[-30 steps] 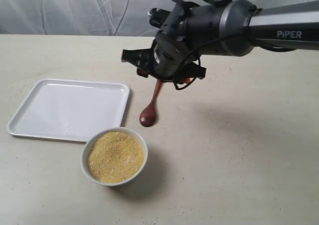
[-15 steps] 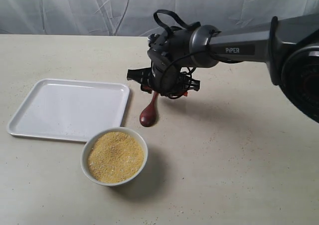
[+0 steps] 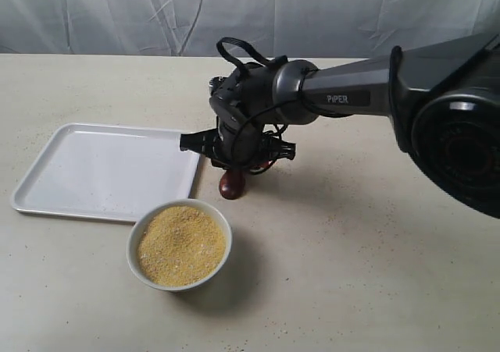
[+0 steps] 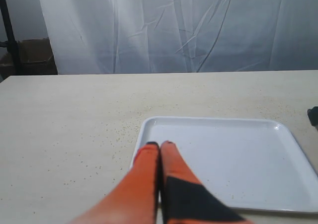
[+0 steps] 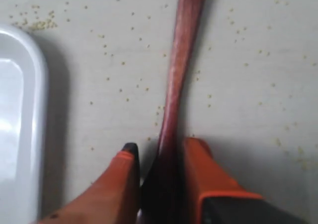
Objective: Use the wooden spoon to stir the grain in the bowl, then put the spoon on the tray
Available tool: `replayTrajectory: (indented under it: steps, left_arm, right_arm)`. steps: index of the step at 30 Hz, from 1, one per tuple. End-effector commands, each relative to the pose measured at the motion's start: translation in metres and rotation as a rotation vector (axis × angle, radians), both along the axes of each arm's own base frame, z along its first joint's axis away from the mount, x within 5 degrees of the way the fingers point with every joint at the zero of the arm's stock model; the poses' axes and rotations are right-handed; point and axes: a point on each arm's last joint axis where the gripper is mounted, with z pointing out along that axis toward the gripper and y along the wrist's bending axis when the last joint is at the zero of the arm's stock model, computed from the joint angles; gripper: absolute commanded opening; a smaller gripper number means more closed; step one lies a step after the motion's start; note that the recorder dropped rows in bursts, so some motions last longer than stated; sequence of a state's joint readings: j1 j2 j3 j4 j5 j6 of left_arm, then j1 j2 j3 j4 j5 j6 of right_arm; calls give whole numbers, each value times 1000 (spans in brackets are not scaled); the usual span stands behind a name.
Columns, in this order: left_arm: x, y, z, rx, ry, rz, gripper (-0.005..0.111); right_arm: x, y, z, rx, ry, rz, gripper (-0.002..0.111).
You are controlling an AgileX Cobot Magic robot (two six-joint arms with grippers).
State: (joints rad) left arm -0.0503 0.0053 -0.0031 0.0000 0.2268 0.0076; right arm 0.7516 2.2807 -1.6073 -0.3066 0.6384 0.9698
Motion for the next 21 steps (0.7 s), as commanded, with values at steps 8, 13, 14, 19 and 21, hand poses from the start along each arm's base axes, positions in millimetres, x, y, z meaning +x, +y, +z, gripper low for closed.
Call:
replayTrajectory:
  steps: [8, 13, 14, 19, 21]
  left_arm:
    - [0, 0, 0, 0, -13, -1, 0]
    - [0, 0, 0, 0, -13, -1, 0]
    - [0, 0, 0, 0, -13, -1, 0]
    - [0, 0, 0, 0, -13, -1, 0]
    - [0, 0, 0, 0, -13, -1, 0]
  right_arm:
    - [-3, -8, 49, -13, -50, 5, 0]
    - [-16, -4, 98, 92, -71, 63, 0]
    - [-19, -3, 104, 117, -70, 81, 0]
    - [-20, 0, 99, 93, -63, 127, 0]
    - [-18, 0, 84, 49, -44, 129, 3]
